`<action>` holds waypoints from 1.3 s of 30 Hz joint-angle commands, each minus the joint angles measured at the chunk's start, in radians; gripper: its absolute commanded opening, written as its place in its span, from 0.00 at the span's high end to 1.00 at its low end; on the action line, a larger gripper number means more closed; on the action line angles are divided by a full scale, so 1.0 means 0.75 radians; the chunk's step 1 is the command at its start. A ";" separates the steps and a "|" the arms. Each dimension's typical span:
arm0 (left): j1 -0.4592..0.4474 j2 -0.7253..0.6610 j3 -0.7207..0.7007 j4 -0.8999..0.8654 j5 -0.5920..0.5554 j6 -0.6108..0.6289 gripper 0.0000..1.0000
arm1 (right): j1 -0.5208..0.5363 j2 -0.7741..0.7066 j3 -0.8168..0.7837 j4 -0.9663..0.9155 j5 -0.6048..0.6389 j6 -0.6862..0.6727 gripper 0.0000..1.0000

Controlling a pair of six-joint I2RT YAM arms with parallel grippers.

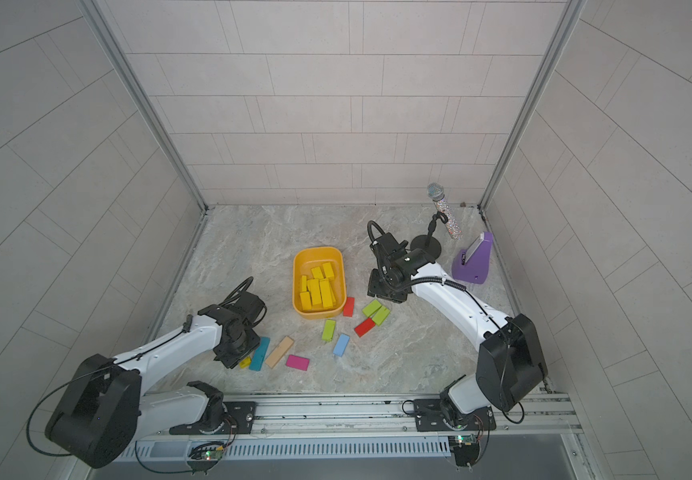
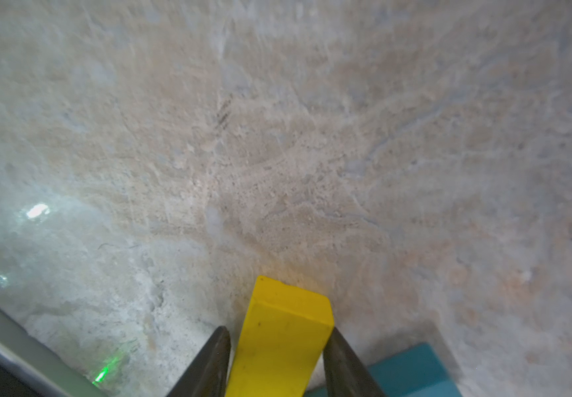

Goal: Pick out the yellow building blocks
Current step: Pick up the building block from the center of the board, then place the building block in the storage box.

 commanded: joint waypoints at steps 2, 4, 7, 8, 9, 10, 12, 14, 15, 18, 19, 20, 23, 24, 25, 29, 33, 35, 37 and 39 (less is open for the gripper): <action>0.019 0.029 -0.026 0.002 0.013 0.051 0.60 | 0.005 -0.047 -0.004 -0.035 0.038 0.024 0.46; 0.019 0.021 -0.011 -0.006 0.005 0.074 0.63 | 0.005 -0.050 -0.004 -0.037 0.040 0.028 0.46; 0.019 0.010 0.013 -0.034 -0.019 0.101 0.69 | 0.011 -0.054 -0.002 -0.037 0.042 0.033 0.46; 0.017 0.004 0.022 -0.045 -0.028 0.111 0.71 | 0.011 -0.056 -0.002 -0.039 0.044 0.034 0.47; 0.018 -0.004 0.034 -0.052 -0.036 0.122 0.73 | 0.012 -0.057 -0.002 -0.039 0.044 0.036 0.46; 0.019 -0.012 0.044 -0.062 -0.042 0.133 0.74 | 0.014 -0.058 -0.003 -0.041 0.046 0.037 0.46; 0.017 -0.037 0.078 -0.082 -0.050 0.167 0.78 | 0.014 -0.060 0.000 -0.041 0.050 0.038 0.46; 0.017 -0.080 0.113 -0.111 -0.072 0.190 0.82 | 0.014 -0.059 0.000 -0.041 0.051 0.039 0.46; 0.017 -0.118 0.130 -0.114 -0.080 0.204 0.82 | 0.013 -0.058 0.001 -0.041 0.051 0.039 0.46; 0.015 -0.218 0.173 -0.093 -0.094 0.253 0.85 | 0.013 -0.044 0.010 -0.037 0.046 0.031 0.47; 0.013 -0.236 0.190 -0.087 -0.096 0.262 0.86 | 0.015 -0.037 0.014 -0.035 0.045 0.030 0.47; 0.013 -0.245 0.213 -0.082 -0.093 0.272 0.86 | 0.014 -0.025 0.022 -0.033 0.038 0.026 0.46; 0.003 -0.218 0.311 -0.083 -0.080 0.309 0.88 | 0.014 0.019 0.059 -0.033 0.024 0.007 0.46; -0.007 -0.195 0.354 -0.080 -0.078 0.323 0.88 | 0.014 0.039 0.079 -0.037 0.022 -0.001 0.47; -0.019 -0.172 0.397 -0.078 -0.084 0.337 0.88 | 0.012 0.059 0.101 -0.039 0.018 -0.010 0.46; -0.093 -0.043 0.579 -0.058 -0.119 0.412 0.88 | 0.003 0.143 0.193 -0.047 -0.007 -0.042 0.46; -0.165 0.137 0.769 -0.034 -0.154 0.482 0.88 | -0.016 0.225 0.288 -0.070 -0.033 -0.083 0.47; -0.184 0.232 0.852 -0.020 -0.147 0.512 0.88 | -0.030 0.256 0.326 -0.076 -0.050 -0.096 0.46; -0.199 0.339 0.935 -0.002 -0.126 0.542 0.88 | -0.048 0.284 0.353 -0.076 -0.072 -0.102 0.47; -0.207 0.444 1.007 0.027 -0.078 0.563 0.88 | -0.061 0.304 0.369 -0.076 -0.088 -0.106 0.46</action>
